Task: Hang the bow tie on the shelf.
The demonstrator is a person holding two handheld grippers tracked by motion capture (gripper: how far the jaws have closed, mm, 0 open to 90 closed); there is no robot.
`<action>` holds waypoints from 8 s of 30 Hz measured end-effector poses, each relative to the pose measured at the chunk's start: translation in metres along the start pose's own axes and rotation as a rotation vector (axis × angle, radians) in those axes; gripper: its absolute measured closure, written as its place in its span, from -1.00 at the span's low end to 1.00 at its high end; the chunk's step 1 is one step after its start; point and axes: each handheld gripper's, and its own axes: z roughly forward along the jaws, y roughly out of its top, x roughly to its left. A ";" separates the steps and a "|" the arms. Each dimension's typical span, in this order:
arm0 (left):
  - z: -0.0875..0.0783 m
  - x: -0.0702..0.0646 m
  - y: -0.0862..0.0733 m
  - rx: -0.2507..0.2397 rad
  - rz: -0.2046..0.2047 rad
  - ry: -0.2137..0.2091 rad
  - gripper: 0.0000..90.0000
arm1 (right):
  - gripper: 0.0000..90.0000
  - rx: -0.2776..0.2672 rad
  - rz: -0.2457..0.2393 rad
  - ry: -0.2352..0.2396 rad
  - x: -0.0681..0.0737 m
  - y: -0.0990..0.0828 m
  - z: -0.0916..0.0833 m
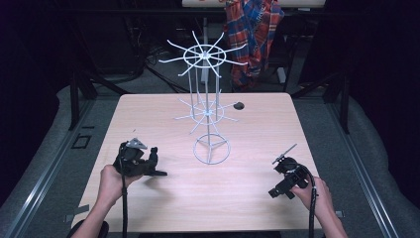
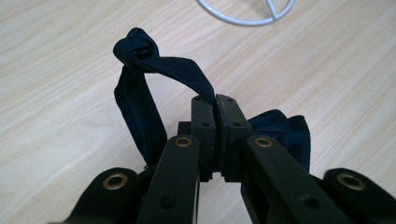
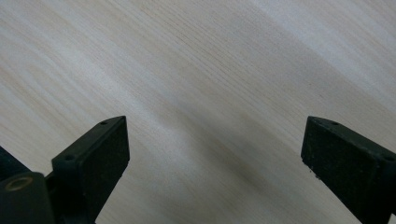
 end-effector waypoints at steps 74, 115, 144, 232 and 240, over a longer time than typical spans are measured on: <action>-0.036 -0.009 0.072 -0.278 0.084 -0.016 0.93 | -0.83 0.033 -0.009 0.003 -0.003 0.001 0.000; -0.027 -0.022 0.095 -0.291 0.154 -0.038 0.93 | -0.83 0.024 0.014 0.014 -0.003 -0.003 0.002; 0.001 -0.026 0.105 -0.241 0.190 -0.073 0.93 | -0.83 0.055 0.001 0.009 -0.005 -0.003 0.000; -0.006 -0.008 0.088 -0.197 0.101 0.041 -0.34 | -0.83 0.032 0.010 0.017 -0.005 -0.004 0.001; -0.018 -0.007 0.074 -0.183 0.094 0.068 -0.54 | -0.83 0.032 0.013 0.017 -0.005 -0.004 0.000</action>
